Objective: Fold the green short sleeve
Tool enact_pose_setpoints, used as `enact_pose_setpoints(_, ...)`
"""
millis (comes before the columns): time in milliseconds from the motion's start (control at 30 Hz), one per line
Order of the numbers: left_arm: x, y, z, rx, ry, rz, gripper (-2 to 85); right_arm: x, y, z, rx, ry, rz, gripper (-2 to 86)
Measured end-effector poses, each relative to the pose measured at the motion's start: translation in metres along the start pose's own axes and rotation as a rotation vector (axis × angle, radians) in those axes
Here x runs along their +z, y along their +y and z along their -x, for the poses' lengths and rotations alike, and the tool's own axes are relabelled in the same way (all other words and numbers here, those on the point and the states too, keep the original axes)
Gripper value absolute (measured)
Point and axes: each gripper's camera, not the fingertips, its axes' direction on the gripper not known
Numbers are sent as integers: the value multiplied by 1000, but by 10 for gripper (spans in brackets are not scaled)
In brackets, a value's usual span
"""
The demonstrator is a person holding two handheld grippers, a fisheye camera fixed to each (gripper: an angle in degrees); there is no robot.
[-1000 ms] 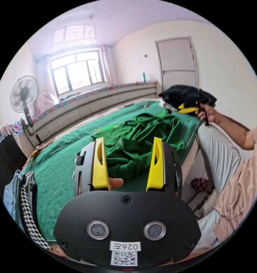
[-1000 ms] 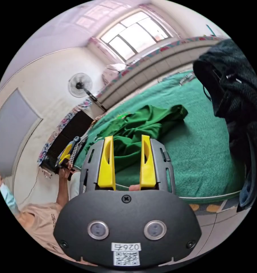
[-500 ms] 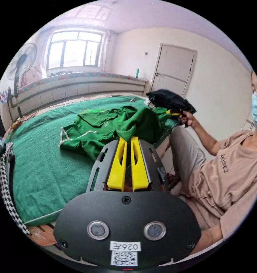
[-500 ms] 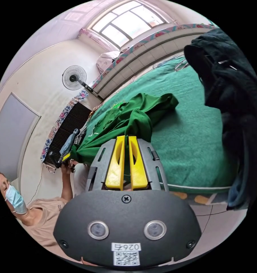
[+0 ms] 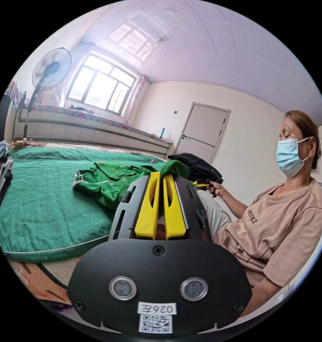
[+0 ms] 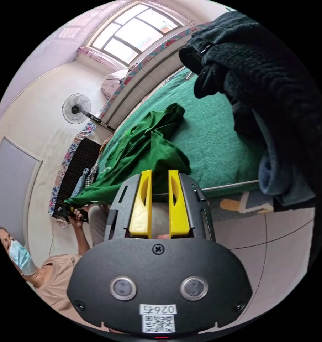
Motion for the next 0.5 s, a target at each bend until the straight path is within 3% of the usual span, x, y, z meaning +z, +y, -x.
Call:
enact_pose_setpoints(367, -7, -12, -2, -16, 20, 3, -6, -4, -1, 7, -60, 179, 3, 102)
enact_pose_setpoints(500, -9, -29, 8, -43, 47, -18, -6, 4, -8, 19, -134, 268, 65, 39)
